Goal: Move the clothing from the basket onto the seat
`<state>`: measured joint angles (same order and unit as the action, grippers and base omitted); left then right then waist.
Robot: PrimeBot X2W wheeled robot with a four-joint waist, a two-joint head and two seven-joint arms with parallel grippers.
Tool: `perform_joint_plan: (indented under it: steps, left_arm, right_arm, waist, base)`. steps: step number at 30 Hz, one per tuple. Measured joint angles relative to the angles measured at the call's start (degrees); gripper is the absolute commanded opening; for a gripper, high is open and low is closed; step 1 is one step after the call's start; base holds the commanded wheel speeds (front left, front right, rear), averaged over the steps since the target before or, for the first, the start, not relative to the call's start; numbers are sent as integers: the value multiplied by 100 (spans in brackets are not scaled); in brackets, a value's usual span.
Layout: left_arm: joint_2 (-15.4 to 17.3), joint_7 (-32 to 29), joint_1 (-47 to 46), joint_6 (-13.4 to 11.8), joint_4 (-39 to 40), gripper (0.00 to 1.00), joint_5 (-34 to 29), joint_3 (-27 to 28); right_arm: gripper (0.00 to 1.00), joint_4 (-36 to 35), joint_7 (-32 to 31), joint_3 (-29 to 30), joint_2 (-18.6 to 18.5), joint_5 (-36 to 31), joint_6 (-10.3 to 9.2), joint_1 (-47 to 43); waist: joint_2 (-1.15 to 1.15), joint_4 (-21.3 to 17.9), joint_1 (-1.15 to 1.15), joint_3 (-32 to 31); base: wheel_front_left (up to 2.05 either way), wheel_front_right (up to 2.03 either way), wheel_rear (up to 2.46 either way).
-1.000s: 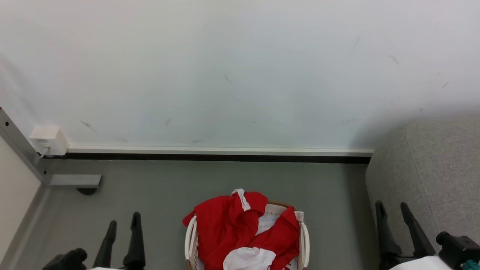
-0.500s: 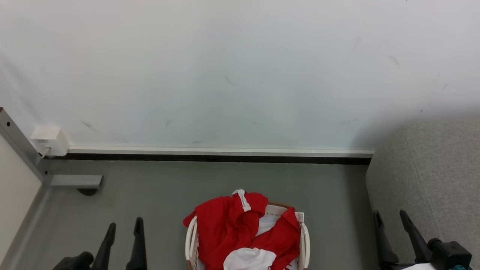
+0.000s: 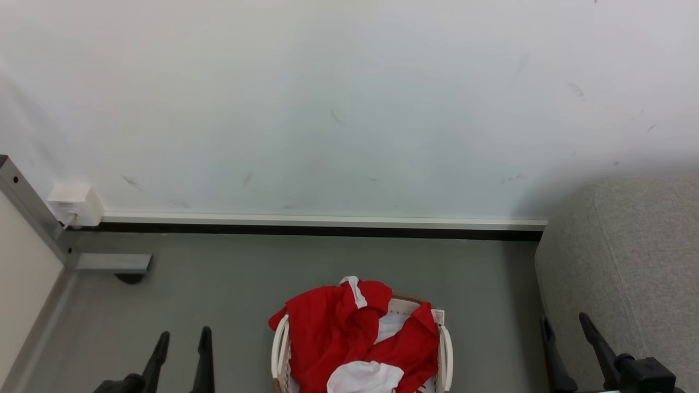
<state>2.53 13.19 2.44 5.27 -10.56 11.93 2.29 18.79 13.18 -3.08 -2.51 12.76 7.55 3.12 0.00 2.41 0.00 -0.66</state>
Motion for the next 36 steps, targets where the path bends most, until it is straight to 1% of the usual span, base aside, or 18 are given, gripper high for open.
perform_joint_plan:
  steps: [18, 36]
  left_arm:
    - [12, 194, 24, 123, -331, 100, -445, 11]
    - [13, 194, 25, 154, -402, 100, -428, 53]
  right_arm:
    - [100, 435, 185, 79, -14, -576, 0, -21]
    - [100, 504, 186, 214, -20, -370, 0, -20]
  waist:
    - [0, 39, 0, 16]
    - [0, 24, 0, 26]
  base:
    - [0, 0, 0]
    - [0, 0, 0]
